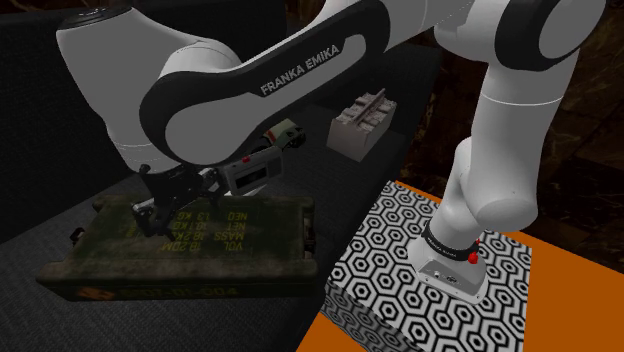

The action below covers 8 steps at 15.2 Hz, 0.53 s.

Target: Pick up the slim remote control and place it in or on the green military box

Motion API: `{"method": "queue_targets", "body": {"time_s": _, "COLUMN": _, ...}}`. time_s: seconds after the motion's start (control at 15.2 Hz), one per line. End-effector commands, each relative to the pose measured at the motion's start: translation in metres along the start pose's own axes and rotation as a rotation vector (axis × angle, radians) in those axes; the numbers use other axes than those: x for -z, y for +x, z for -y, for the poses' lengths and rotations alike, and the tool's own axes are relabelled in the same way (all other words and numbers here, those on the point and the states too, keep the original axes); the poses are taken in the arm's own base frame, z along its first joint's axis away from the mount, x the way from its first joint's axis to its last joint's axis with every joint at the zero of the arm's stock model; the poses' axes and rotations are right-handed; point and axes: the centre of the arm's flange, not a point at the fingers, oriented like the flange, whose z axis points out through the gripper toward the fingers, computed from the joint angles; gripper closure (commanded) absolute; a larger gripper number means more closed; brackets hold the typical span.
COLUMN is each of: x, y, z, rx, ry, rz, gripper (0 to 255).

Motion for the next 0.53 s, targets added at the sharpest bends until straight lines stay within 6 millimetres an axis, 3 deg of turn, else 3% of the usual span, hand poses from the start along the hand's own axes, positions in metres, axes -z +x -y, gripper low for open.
{"method": "queue_targets", "body": {"time_s": 0.0, "x": 0.0, "y": 0.0, "z": 0.0, "rx": 0.0, "ry": 0.0, "rz": 0.0, "gripper": 0}}
{"method": "queue_targets", "body": {"time_s": 0.26, "x": 0.05, "y": 0.0, "z": 0.0, "rx": 0.0, "ry": 0.0, "rz": 0.0, "gripper": 0}}
{"method": "queue_targets", "body": {"time_s": 0.46, "x": 0.05, "y": 0.0, "z": 0.0, "rx": 0.0, "ry": 0.0, "rz": 0.0, "gripper": 0}}
